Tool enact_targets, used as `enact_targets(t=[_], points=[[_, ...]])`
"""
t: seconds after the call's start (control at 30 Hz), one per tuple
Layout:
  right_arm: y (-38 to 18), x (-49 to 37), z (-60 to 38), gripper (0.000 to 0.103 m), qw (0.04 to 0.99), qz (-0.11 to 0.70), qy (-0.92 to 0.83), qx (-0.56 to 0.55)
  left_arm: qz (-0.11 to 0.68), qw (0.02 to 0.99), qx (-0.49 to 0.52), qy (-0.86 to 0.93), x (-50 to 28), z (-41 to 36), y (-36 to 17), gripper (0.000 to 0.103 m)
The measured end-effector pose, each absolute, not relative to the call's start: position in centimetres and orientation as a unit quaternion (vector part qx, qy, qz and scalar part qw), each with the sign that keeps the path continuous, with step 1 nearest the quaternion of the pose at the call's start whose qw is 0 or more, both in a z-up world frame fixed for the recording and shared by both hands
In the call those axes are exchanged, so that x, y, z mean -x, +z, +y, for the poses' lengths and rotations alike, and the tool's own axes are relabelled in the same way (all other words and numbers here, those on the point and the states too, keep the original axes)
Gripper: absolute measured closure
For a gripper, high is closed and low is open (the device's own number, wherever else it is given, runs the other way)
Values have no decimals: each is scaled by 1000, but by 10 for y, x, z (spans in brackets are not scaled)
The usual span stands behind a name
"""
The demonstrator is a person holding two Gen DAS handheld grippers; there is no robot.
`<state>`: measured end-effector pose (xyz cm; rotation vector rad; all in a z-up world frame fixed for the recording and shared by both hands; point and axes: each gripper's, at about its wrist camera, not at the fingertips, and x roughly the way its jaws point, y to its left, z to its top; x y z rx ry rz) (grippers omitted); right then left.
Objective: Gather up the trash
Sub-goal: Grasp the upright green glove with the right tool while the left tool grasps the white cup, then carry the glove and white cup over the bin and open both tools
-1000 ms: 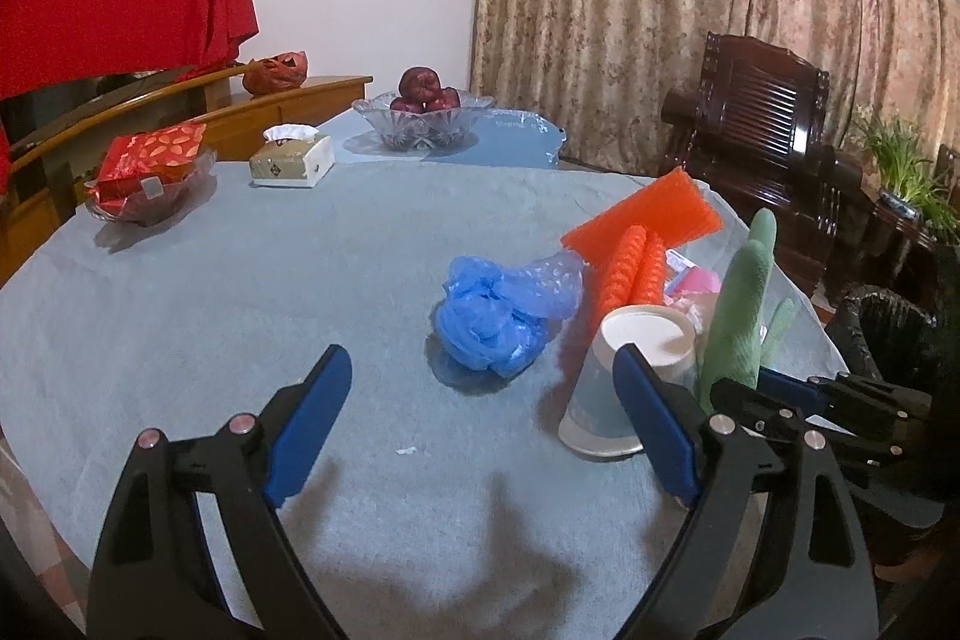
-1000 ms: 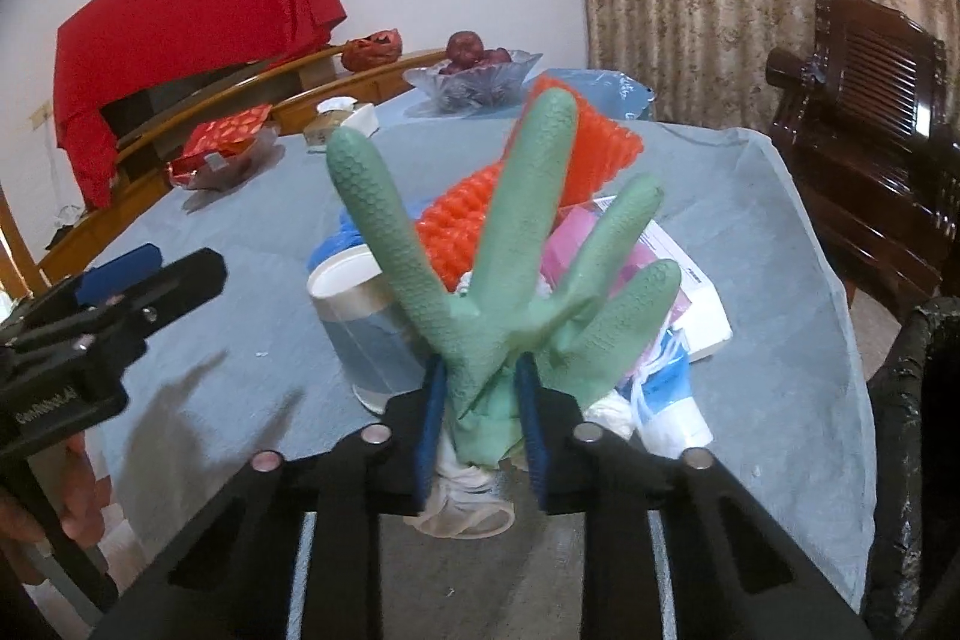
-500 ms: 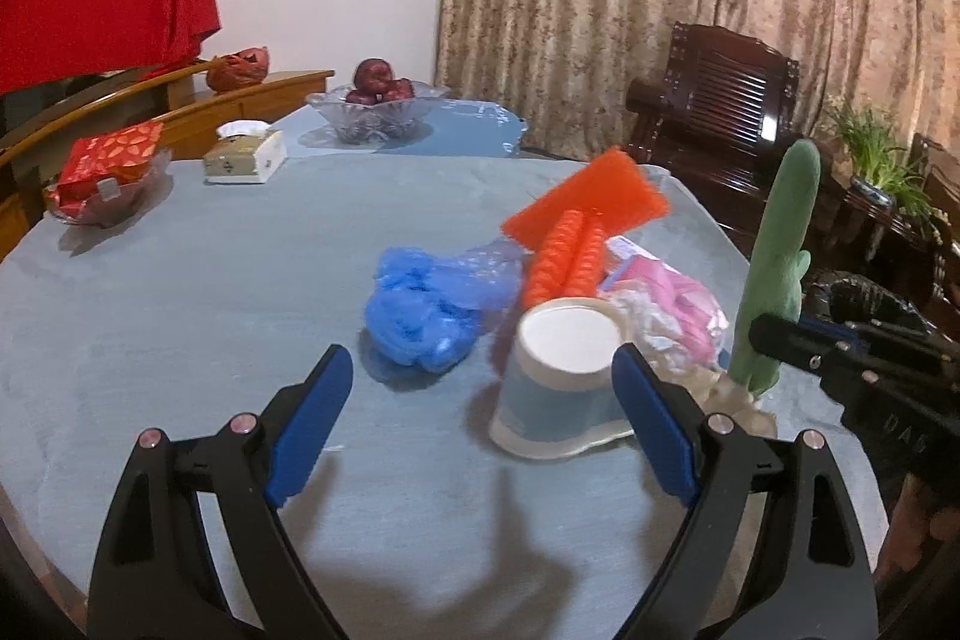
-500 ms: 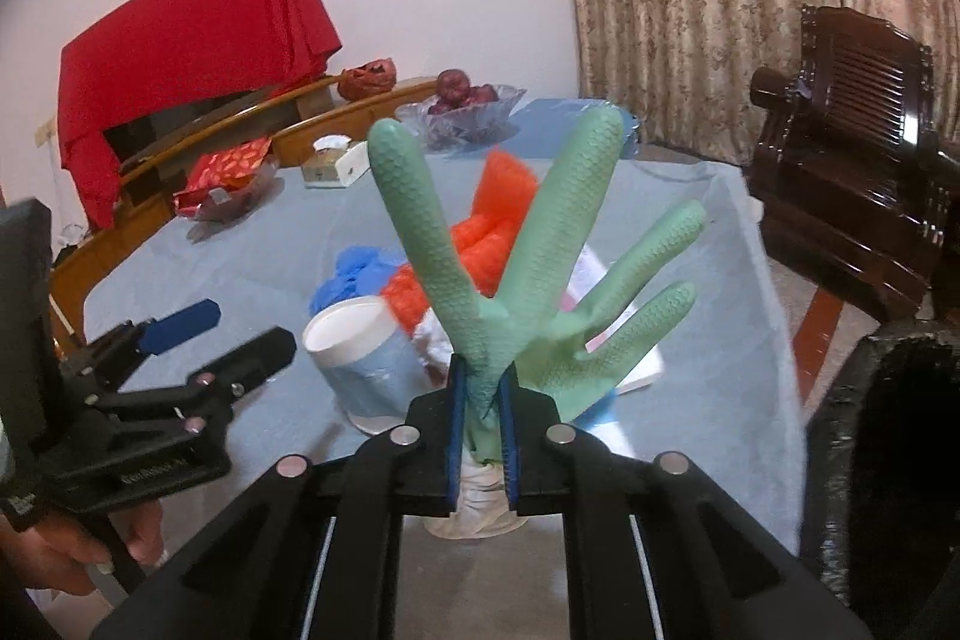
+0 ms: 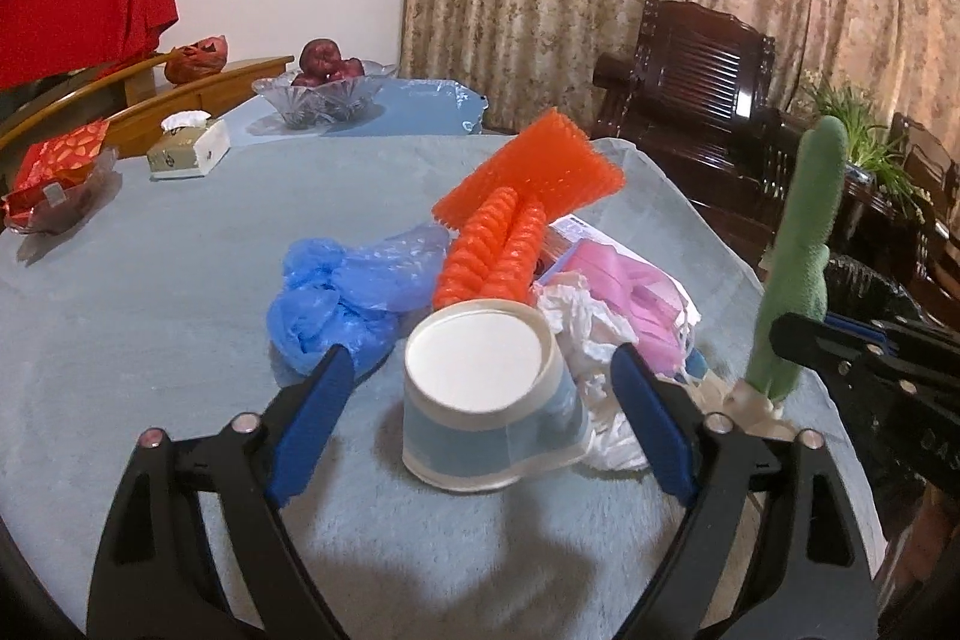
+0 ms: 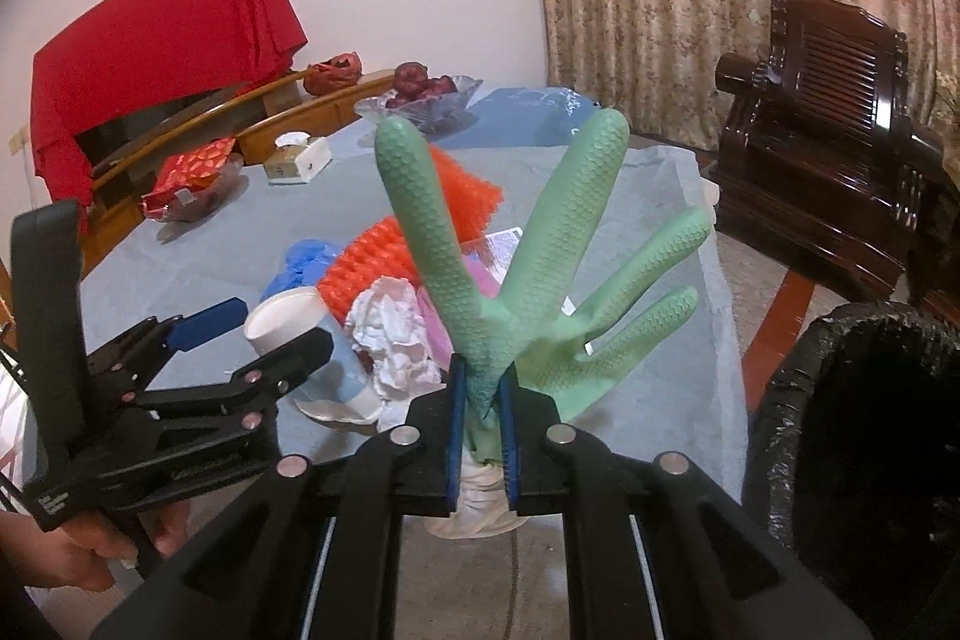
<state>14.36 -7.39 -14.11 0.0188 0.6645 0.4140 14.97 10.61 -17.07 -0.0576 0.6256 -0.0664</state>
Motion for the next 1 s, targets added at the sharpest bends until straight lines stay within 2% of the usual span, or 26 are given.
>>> enact_targets(t=[0.03, 0.07, 0.23, 0.67, 1.0], points=[[-141, -144, -75, 93, 924, 324, 201, -9, 312, 949, 31, -34, -152, 106, -172, 40], [-142, -144, -76, 93, 924, 325, 200, -9, 319, 947, 34, -37, -153, 106, -175, 45], [-141, -143, -78, 93, 925, 325, 197, -10, 313, 948, 38, -30, -148, 109, -173, 52], [-120, -132, -93, 93, 932, 308, 192, -12, 278, 959, 37, -30, -123, 109, -129, 53], [-99, -118, -133, 93, 943, 291, 160, -26, 263, 961, 27, -76, -122, 66, -105, 53]])
